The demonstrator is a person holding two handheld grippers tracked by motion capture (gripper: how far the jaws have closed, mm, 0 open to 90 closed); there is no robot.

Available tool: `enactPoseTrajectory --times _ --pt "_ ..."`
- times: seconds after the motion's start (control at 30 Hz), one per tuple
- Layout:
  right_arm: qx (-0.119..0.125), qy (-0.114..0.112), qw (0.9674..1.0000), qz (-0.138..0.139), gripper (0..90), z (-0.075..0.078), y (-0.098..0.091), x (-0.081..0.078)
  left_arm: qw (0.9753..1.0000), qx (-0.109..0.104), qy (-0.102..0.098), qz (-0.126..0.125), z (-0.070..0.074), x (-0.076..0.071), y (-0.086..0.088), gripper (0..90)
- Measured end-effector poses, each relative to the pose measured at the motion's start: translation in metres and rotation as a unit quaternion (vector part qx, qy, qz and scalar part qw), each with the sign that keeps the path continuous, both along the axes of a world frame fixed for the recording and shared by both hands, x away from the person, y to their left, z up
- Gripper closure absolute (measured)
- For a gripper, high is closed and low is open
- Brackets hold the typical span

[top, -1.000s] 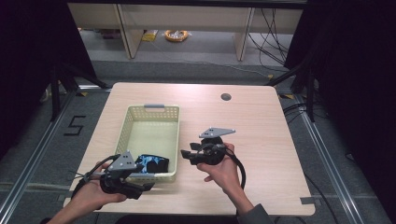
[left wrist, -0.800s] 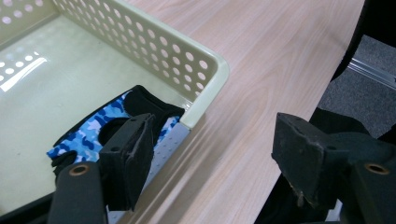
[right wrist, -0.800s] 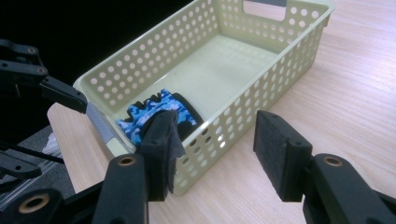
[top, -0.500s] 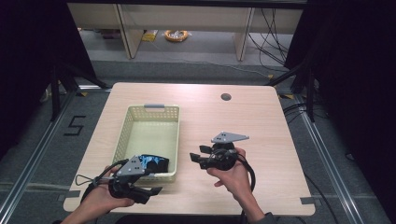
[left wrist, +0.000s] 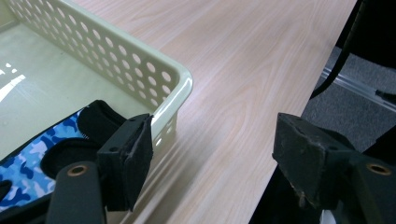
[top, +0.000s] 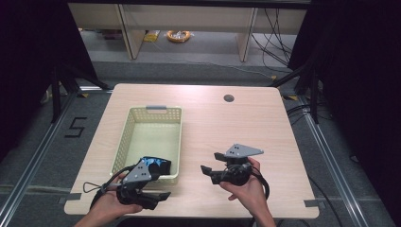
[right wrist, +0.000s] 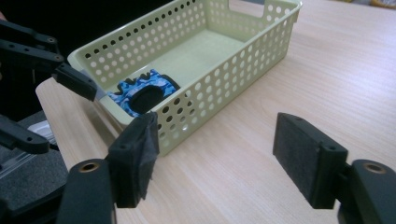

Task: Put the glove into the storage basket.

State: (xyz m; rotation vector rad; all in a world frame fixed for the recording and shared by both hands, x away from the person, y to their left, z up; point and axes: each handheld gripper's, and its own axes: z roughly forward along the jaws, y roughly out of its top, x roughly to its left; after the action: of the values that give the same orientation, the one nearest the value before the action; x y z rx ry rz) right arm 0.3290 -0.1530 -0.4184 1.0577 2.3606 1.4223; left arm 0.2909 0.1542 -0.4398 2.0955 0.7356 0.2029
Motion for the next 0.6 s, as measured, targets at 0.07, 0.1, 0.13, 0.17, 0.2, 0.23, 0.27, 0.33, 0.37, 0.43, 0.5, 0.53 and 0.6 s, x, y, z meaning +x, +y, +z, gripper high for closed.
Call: enactPoseTrajectory --times 0.07,0.1,0.13,0.17,0.2,0.23,0.27,0.33,0.37,0.43,0.5,0.53,0.6 --pt "-0.004 -0.007 0.9999 0.007 28.5 -0.001 -0.003 -0.002 1.0000 -0.002 -0.005 0.001 -0.001 0.000 0.000 27.2" --pt "-0.004 -0.015 0.9999 0.007 27.2 -0.001 -0.005 -0.002 1.0000 -0.004 -0.008 0.000 -0.001 -0.001 -0.001 26.7" --pt "0.001 -0.010 0.9999 0.005 26.4 -0.002 -0.006 -0.004 0.9999 -0.002 -0.009 -0.004 -0.002 -0.001 -0.001 26.1" --pt "-0.003 -0.009 1.0000 0.001 26.0 -0.003 -0.007 -0.005 1.0000 -0.005 -0.007 0.000 -0.003 -0.002 -0.002 25.4" --pt "0.000 -0.017 0.9998 0.007 26.1 -0.004 -0.008 -0.005 0.9999 -0.005 -0.010 -0.003 -0.003 -0.002 -0.002 24.9" --pt "-0.003 -0.011 0.9999 -0.001 25.9 -0.005 -0.009 -0.007 0.9999 0.000 -0.014 -0.006 -0.004 -0.002 -0.002 24.2" --pt "0.008 -0.007 0.9999 -0.002 25.8 -0.008 -0.009 -0.009 0.9999 0.000 -0.010 -0.002 -0.005 -0.004 -0.002 23.7" --pt "-0.003 -0.015 0.9999 0.006 25.4 -0.011 -0.012 -0.009 0.9998 0.008 -0.014 -0.010 -0.006 -0.004 -0.001 23.0" --pt "0.001 -0.004 1.0000 -0.001 25.2 -0.012 -0.012 -0.011 0.9998 0.005 -0.016 -0.008 -0.007 -0.005 -0.002 22.6" --pt "0.004 0.000 1.0000 -0.004 24.7 -0.015 -0.014 -0.013 0.9999 0.001 -0.016 -0.006 -0.010 -0.006 -0.002 22.1" --pt "0.011 -0.004 0.9999 0.001 23.6 -0.018 -0.015 -0.012 0.9999 0.002 -0.014 -0.007 -0.012 -0.007 -0.002 22.0" --pt "0.005 0.005 0.9999 -0.009 23.1 -0.018 -0.015 -0.016 0.9999 -0.002 -0.014 -0.005 -0.014 -0.008 -0.003 21.9" --pt "0.011 -0.003 0.9999 0.000 21.7 -0.021 -0.016 -0.015 0.9998 0.004 -0.015 -0.010 -0.015 -0.008 -0.003 21.9"
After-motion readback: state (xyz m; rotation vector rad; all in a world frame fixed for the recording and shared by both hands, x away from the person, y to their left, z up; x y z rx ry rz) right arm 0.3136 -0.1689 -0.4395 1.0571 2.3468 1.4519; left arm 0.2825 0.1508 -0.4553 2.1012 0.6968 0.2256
